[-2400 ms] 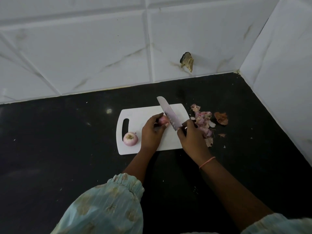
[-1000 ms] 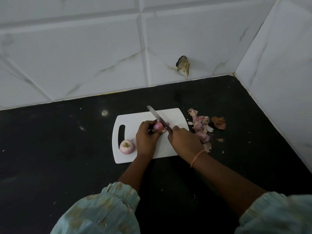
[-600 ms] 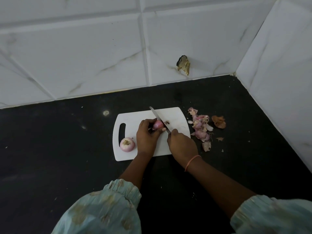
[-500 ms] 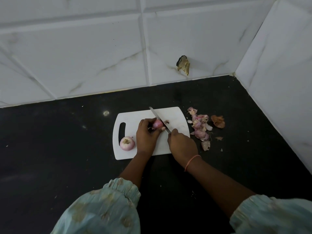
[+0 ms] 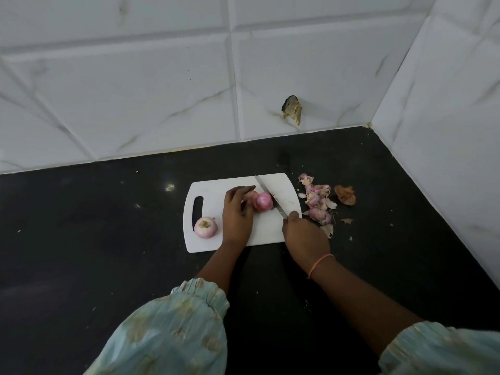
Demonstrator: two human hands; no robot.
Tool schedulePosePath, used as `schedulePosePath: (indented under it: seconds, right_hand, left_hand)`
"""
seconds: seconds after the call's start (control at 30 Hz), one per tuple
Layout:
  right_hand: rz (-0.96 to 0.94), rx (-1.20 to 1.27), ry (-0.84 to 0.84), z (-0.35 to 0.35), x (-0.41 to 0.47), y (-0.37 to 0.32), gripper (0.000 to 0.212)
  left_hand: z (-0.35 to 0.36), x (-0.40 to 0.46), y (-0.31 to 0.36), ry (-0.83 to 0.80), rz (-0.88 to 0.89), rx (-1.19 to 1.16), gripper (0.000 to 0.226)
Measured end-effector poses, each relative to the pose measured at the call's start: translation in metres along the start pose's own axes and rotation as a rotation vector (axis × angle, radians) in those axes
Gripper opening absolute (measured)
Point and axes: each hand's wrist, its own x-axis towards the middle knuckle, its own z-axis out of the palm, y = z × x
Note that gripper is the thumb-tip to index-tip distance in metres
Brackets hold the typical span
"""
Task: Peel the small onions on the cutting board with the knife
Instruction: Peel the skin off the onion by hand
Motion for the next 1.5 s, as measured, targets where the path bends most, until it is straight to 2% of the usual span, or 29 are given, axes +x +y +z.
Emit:
schedulePosePath:
  seconds: [0.17,0.3,0.57,0.73,0.87,0.93,1.03,1.17,1.3,1.4,1.5]
  right_hand:
    - [0.027,0.02,-0.015,0.002,-0.003,-0.007,0.022]
    - [0.031,0.034,-0.023,0.004,-0.003,-0.006,0.018]
    - [0.01,0.035,-0.033,0.002,-0.004,-0.007,0.02]
    - [-0.003,0.032,-0.048,0.0,-0.003,-0.003,0.025]
    - [0.054,-0.009,-0.019,-0.004,0.001,0.009,0.024]
    - [0.117,0.025,-0.015,-0.008,0.005,0.022,0.027]
    - [0.184,0.106,0.006,-0.019,0.006,0.038,0.031]
    - [0.206,0.192,0.176,-0.034,0.002,0.049,0.028]
    - [0.211,0.276,0.207,-0.041,0.001,0.049,0.023]
    - [0.211,0.292,0.218,-0.041,0.005,0.046,0.021]
    - [0.19,0.34,0.228,-0.039,0.006,0.044,0.024]
  left_hand:
    - [0.004,-0.002,0.0,-0.048,-0.004,0.021,0.032]
    - [0.008,0.0,-0.004,-0.116,0.052,0.184,0.049]
    - [0.011,0.002,-0.006,-0.129,0.087,0.291,0.049]
    - [0.009,-0.001,-0.005,-0.142,0.046,0.22,0.051]
    - [0.003,0.001,-0.003,-0.041,-0.062,-0.038,0.053]
    - [0.002,0.0,-0.001,-0.058,-0.075,-0.094,0.052]
    - [0.002,-0.001,0.001,-0.083,-0.07,-0.089,0.048]
    - [0.003,0.0,0.0,-0.066,-0.06,-0.088,0.048]
    - [0.002,0.0,0.0,0.003,-0.012,-0.038,0.05]
    - [0.001,0.0,0.001,-0.01,-0.04,-0.076,0.041]
    - [0.001,0.001,0.002,-0.022,-0.064,-0.115,0.043]
